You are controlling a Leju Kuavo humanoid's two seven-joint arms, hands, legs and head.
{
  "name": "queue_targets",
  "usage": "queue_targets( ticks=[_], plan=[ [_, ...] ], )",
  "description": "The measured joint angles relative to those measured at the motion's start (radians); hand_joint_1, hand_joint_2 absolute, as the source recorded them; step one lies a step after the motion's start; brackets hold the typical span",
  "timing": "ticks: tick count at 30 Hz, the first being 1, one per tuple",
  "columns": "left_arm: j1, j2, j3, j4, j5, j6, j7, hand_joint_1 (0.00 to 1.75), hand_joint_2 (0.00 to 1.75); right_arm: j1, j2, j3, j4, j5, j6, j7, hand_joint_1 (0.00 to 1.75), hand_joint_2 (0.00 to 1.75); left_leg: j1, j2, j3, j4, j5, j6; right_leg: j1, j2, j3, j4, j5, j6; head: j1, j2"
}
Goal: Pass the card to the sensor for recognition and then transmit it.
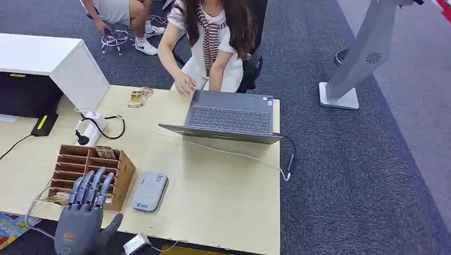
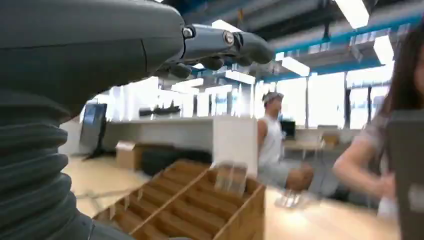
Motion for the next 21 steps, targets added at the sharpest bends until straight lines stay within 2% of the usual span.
queue_targets(
  ticks=[1,3,6,9,16,21],
  plan=[
    [0.019,-0.008,0.060,0.000,0.000,-0.047,-0.040,0.00,1.75,0.000,0.000,0.000,0.000,-0.001,0.001,0.001,0.00,0.00,0.000,0.001,0.000,0.000,0.000,0.000,0.000,0.001,-0.001,0.000,0.000,0.000,0.000,0.000],
    [0.009,-0.026,0.150,0.007,-0.013,-0.088,-0.066,0.00,1.75,0.000,0.000,0.000,0.000,0.001,0.003,0.002,0.00,0.00,0.000,-0.002,-0.002,0.000,0.001,0.000,0.000,-0.002,-0.002,0.000,0.000,0.000,0.000,0.000],
    [-0.029,-0.062,0.278,0.047,-0.033,-0.112,-0.095,0.00,1.75,-0.001,0.000,0.001,0.000,0.011,0.005,0.005,0.00,0.00,0.000,-0.005,-0.002,0.000,0.002,0.000,0.000,-0.005,0.000,0.000,0.000,0.000,0.000,0.000],
    [-0.062,-0.082,0.373,0.084,-0.038,-0.115,-0.112,0.00,1.75,-0.001,0.000,0.001,0.000,0.011,0.006,0.010,0.00,0.00,0.000,-0.003,-0.002,0.000,0.002,0.000,0.000,-0.004,0.000,0.000,0.000,0.000,0.000,0.000],
    [-0.134,-0.109,0.520,0.161,-0.040,-0.127,-0.122,0.00,1.75,-0.003,0.000,0.014,0.000,0.026,0.014,0.015,0.00,0.00,0.000,-0.004,-0.002,0.000,0.002,-0.001,0.000,-0.004,0.000,0.000,0.001,0.000,0.000,0.000],
    [-0.155,-0.119,0.560,0.188,-0.039,-0.127,-0.125,0.00,1.75,-0.004,0.000,0.020,0.000,0.026,0.016,0.016,0.00,0.00,0.000,-0.004,-0.002,0.000,0.002,-0.001,0.000,-0.004,0.000,0.000,0.000,0.000,0.000,0.000]
  ],
)
